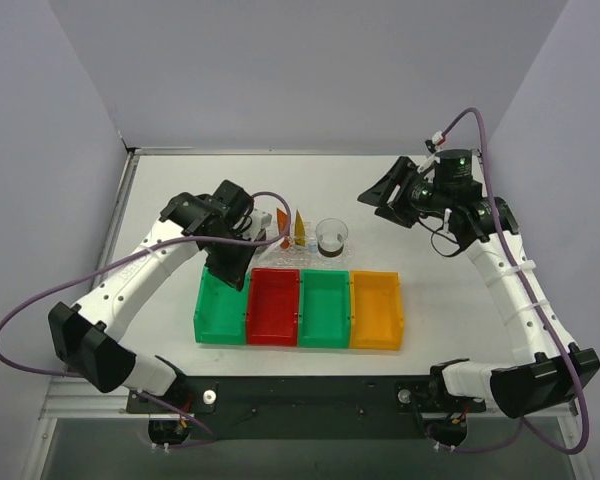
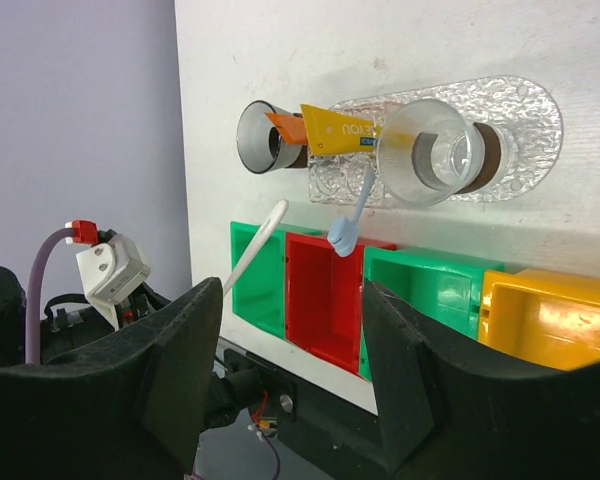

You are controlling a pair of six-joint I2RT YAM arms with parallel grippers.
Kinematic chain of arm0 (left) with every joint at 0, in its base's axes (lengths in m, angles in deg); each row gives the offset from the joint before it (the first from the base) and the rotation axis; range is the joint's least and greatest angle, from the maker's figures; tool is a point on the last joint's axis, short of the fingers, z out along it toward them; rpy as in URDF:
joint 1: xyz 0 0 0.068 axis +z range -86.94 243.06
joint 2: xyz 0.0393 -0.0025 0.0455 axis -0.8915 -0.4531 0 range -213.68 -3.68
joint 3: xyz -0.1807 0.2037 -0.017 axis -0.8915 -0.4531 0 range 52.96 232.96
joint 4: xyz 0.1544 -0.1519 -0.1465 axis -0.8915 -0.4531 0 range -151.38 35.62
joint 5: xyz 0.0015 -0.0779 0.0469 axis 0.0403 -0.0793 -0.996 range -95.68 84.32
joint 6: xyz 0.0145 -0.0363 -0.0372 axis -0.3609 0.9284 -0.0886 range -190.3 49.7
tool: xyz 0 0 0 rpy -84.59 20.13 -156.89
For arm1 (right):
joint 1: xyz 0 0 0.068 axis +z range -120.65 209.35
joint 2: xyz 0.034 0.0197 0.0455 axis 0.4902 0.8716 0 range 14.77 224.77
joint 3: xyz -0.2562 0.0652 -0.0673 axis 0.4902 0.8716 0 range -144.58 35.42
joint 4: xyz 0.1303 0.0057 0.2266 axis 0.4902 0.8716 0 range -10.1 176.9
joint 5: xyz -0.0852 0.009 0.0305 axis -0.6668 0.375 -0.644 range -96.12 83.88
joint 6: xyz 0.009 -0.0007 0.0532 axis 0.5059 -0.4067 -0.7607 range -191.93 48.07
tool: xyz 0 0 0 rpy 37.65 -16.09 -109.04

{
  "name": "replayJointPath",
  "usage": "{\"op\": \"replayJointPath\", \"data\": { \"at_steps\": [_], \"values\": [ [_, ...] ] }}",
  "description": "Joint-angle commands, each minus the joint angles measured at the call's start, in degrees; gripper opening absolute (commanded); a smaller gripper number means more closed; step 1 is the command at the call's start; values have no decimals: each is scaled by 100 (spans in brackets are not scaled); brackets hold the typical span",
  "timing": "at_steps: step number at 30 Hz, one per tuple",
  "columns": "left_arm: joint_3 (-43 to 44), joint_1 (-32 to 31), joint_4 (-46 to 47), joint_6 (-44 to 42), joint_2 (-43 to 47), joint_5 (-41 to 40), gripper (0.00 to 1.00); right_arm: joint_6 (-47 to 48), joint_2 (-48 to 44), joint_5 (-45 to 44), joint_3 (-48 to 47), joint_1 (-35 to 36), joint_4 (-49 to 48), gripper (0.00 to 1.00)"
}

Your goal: Prepare toiletry sets of a toothbrush and toothpaste on the tray

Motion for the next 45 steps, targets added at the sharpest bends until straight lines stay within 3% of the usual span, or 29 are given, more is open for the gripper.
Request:
{"op": "replayJointPath", "data": {
  "at_steps": [1,20,45],
  "values": [
    [482,40,-182,-173,-283,-257,0,256,221,-92,-301,-145,156,53],
    [1159,190,-349,-261,-1408,-415,0,380,1048,277,-1163,-698,358,53],
    [1054,146,-727,55,-1426,-248,0,529,1198,822,-1155,-1094,613,53]
  ]
}}
